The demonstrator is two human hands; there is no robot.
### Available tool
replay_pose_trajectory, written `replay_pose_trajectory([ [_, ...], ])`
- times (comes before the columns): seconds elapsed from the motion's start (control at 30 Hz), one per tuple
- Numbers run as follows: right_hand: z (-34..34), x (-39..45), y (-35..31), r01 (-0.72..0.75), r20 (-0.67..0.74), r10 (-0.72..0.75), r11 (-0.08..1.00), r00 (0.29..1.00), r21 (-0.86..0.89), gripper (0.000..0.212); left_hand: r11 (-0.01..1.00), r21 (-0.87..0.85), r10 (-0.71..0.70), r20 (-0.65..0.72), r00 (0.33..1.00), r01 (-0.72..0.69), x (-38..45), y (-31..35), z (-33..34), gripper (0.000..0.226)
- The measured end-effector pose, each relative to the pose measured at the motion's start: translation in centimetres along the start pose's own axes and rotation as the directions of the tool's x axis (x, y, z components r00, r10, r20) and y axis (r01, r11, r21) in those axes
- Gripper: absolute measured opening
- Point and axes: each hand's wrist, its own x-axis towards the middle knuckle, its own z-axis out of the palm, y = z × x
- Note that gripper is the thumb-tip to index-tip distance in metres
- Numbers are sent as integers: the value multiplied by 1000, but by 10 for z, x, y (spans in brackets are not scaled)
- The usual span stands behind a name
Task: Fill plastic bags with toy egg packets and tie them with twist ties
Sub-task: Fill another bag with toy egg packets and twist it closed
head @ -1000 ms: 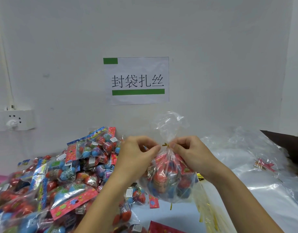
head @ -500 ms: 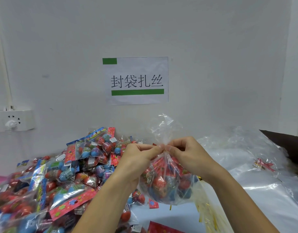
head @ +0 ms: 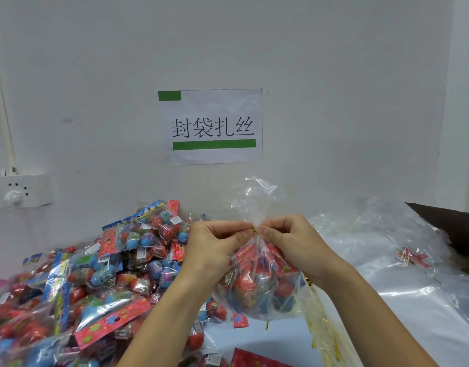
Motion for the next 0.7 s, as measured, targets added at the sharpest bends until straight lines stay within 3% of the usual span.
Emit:
replay_pose_trajectory([
  [0.17,-1,-1,0,-40,-14,41,997,999,61,26,964,145,224,-7,975,-221,2,-7,0,27],
  [0.27,-1,0,1,-65,0,65,992,998,111,27,875,286,399,29,916,-390,2,-11,-3,25],
  [0.37,0,0,2,-73,16,71,989,997,126,26,612,480,644,159,748,-629,6,-10,-8,19],
  [0.43,3,0,3,-66,36,62,989,997,131,26,415,576,735,244,633,-704,8,-9,-12,23],
  [0.47,3,0,3,-62,43,57,989,997,131,26,368,596,750,263,607,-713,9,-9,-13,25],
  [0.5,4,0,3,-62,42,57,990,997,130,26,382,593,744,257,616,-708,10,-10,-13,25],
  [0.57,2,-1,3,-68,26,65,988,998,137,25,620,490,616,179,767,-613,7,-9,-12,23],
  [0.63,-1,0,3,-63,10,62,988,998,142,24,874,320,347,117,930,-367,5,-7,-11,20],
  [0.7,-4,0,2,-42,-1,43,992,999,118,24,969,202,131,53,990,-139,6,-6,-11,17],
])
